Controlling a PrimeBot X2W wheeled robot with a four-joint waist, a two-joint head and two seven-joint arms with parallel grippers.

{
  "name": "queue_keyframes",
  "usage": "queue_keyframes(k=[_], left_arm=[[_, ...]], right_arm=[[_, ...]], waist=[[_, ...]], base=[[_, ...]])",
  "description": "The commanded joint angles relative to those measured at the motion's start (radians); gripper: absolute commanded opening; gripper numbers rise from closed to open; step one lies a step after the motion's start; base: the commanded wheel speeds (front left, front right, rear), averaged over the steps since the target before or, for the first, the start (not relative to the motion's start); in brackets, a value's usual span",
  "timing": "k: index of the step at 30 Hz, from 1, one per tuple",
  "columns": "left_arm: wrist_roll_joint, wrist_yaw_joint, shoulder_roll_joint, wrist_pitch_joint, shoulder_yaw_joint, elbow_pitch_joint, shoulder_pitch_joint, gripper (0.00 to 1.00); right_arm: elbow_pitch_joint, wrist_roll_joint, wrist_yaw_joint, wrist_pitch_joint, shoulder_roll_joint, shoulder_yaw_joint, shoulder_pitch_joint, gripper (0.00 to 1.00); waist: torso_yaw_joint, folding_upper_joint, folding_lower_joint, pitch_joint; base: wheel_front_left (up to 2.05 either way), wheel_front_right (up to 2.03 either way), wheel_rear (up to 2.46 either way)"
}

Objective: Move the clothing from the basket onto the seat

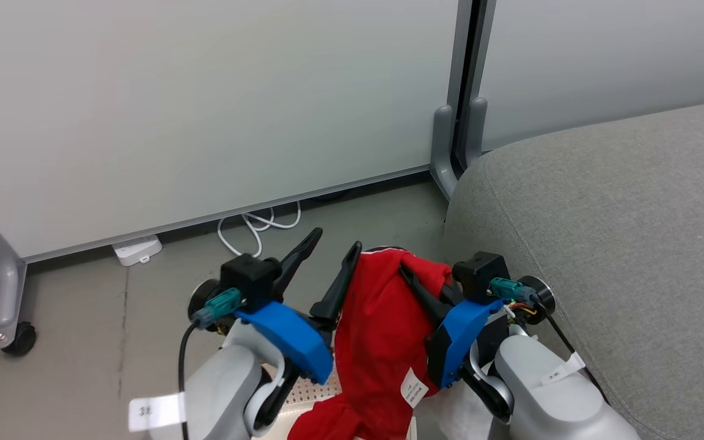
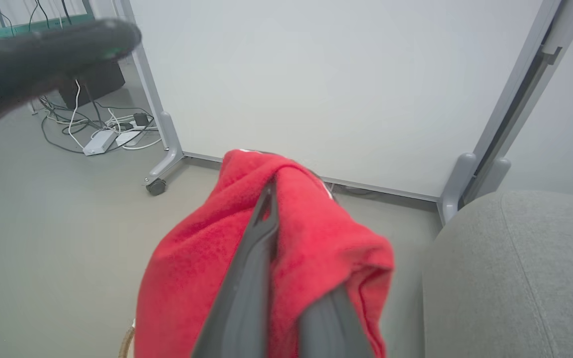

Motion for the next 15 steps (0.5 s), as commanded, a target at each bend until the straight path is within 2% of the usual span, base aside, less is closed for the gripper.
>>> queue_keyframes(k=[1, 3, 8, 15], left_arm=[[0.022, 0.005, 0.013, -0.005, 0.027, -0.028, 0.034, 1.0], [0.068, 0.013, 0.043, -0.005, 0.082, -0.084, 0.105, 1.0], [0.174, 0.01, 0.069, -0.006, 0.217, -0.203, 0.263, 1.0], [0.275, 0.001, 0.048, -0.006, 0.367, -0.277, 0.412, 1.0]], right_arm=[[-0.005, -0.011, 0.0, -0.009, -0.003, -0.009, -0.013, 0.0], [-0.01, -0.018, 0.0, -0.013, -0.003, -0.023, -0.013, 0.0], [-0.024, -0.049, 0.0, -0.016, -0.003, -0.063, -0.007, 0.0], [-0.041, -0.075, 0.0, -0.01, -0.003, -0.104, 0.017, 0.0]], waist=[[0.002, -0.0001, 0.0, 0.003], [0.004, -0.0001, 0.0, 0.008], [0.013, -0.0001, 0.0, 0.017], [0.016, -0.0001, 0.0, 0.02]], base=[[0.0, 0.0, 0.0], [0.0, 0.0, 0.0], [0.0, 0.0, 0.0], [0.0, 0.0, 0.0]])
